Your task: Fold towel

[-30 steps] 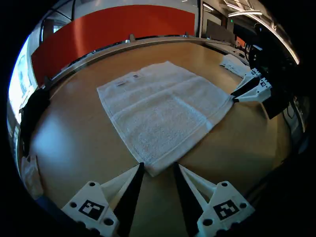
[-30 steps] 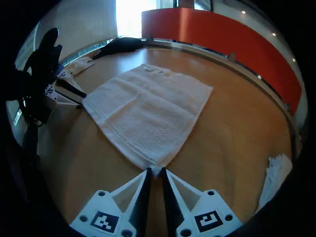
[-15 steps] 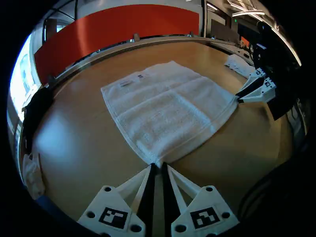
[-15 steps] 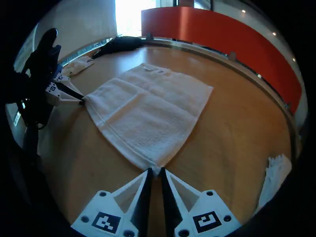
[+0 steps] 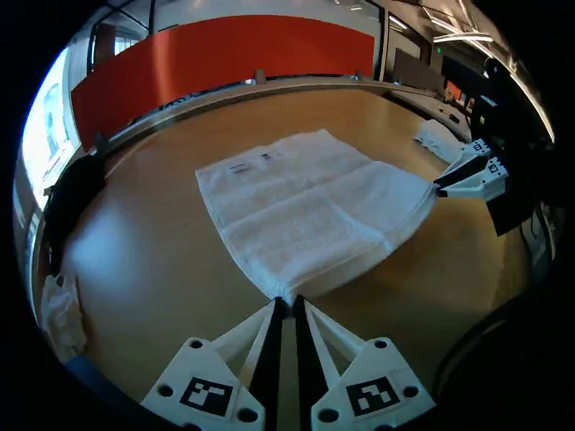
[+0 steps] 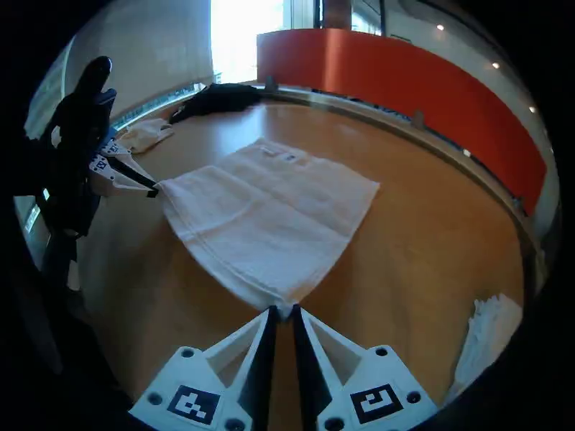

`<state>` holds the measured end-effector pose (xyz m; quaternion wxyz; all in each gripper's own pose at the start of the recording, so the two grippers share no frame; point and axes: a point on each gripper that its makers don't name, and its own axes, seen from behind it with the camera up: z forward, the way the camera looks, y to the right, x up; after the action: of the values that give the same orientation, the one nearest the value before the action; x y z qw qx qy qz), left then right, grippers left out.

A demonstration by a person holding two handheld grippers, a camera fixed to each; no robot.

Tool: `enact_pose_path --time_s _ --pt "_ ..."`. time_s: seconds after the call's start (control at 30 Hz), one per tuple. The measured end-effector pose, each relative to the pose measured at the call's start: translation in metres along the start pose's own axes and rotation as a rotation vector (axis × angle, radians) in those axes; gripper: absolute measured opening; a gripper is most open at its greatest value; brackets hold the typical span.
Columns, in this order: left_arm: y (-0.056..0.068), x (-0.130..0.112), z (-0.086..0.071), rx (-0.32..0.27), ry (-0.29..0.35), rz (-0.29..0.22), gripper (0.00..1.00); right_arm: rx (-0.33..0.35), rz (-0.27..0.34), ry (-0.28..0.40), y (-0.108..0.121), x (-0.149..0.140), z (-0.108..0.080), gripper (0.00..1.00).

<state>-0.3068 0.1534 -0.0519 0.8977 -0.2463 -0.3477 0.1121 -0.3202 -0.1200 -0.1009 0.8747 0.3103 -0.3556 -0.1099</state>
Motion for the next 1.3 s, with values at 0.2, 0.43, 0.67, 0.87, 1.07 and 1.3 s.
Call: enact_pose_path --time_s 0.2,0.43,0.67,0.87,1.07,1.3 --pt "-0.001 0.018 -0.017 -0.001 0.009 -0.023 0.12 -0.005 0.007 0.044 0.000 0.025 -0.018 0.16" --pt "0.005 0.032 -0.037 -0.010 0.004 -0.049 0.12 -0.009 0.003 0.078 0.001 0.046 -0.040 0.16" --pt "0.014 0.038 -0.055 -0.021 -0.008 -0.072 0.12 -0.010 0.002 0.109 -0.002 0.063 -0.060 0.16" --pt "0.020 0.038 -0.069 -0.028 -0.021 -0.104 0.12 -0.007 0.007 0.121 -0.006 0.068 -0.073 0.16" --pt "0.030 0.035 -0.080 -0.043 -0.034 -0.126 0.12 -0.008 0.020 0.125 -0.008 0.070 -0.082 0.16" --pt "0.036 0.032 -0.081 -0.048 -0.043 -0.138 0.12 -0.012 0.023 0.124 -0.007 0.069 -0.084 0.16"
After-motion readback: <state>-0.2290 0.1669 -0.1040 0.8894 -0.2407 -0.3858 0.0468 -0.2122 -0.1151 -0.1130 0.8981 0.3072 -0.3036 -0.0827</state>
